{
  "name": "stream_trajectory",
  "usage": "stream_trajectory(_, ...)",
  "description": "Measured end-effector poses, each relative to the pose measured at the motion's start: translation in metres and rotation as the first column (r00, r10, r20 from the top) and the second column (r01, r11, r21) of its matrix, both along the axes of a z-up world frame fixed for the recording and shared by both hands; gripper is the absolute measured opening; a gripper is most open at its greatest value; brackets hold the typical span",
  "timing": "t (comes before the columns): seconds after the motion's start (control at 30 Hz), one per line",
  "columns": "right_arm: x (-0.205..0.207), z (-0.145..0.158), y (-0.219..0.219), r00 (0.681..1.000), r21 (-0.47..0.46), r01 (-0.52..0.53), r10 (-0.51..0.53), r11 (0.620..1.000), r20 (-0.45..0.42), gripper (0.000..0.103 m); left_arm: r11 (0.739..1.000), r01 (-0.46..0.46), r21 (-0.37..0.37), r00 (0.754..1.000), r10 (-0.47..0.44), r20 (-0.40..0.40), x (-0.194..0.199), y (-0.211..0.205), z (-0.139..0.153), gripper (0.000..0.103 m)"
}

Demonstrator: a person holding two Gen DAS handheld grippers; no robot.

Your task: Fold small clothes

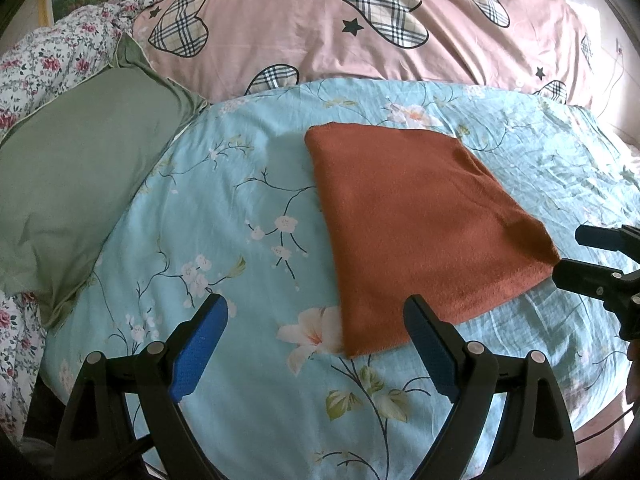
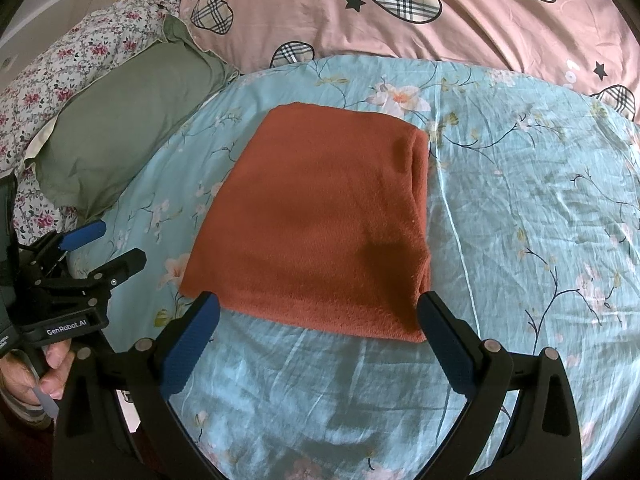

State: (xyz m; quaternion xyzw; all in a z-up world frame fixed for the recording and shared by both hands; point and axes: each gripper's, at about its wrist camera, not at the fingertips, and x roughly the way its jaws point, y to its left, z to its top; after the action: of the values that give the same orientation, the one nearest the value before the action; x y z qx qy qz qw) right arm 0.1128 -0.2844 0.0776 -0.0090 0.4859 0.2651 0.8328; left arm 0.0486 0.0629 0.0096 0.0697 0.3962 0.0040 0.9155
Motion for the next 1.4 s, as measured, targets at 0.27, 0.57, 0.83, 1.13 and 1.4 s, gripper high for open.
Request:
stream_trajectory(0.27, -0.0004, 0.0009, 0.0018, 1.0, 0.0, 0.003, -0.003, 1.0, 0.001, 0.099, 1.0, 0.007, 0.0, 1.0, -0.007, 0.003, 0.001, -0.0006, 0.0009, 0.091)
stream_trajectory(0.57, -0.0005, 0.0009, 0.0022, 1.0, -0.002, 0.004, -0.004, 1.0, 0.001, 0.099, 1.0, 0.009, 0.001, 1.0, -0.009, 0.004, 0.0007, -0.0014, 0.0013, 0.091)
stream_trajectory(0.83, -0.0012, 0.0008, 0.0022, 1.0, 0.0, 0.004, -0.004, 1.0, 0.001, 0.099, 1.0, 0.008, -0.001, 1.0, -0.008, 0.004, 0.0006, -0.0019, 0.0016, 0.092)
stream_trajectory(1.13, -0.0009, 0.001, 0.0021, 1.0, 0.001, 0.005, -0.005, 1.0, 0.001, 0.099, 1.0, 0.007, -0.001, 1.0, -0.007, 0.003, 0.0011, -0.002, 0.0019, 0.092)
stream_trajectory(1.4, 0.0012, 0.0014, 0.0024, 1.0, 0.0, 0.002, -0.002, 1.0, 0.001, 0.099, 1.0, 0.011, -0.001, 1.0, -0.011, 0.002, 0.0031, -0.0021, 0.0016, 0.092)
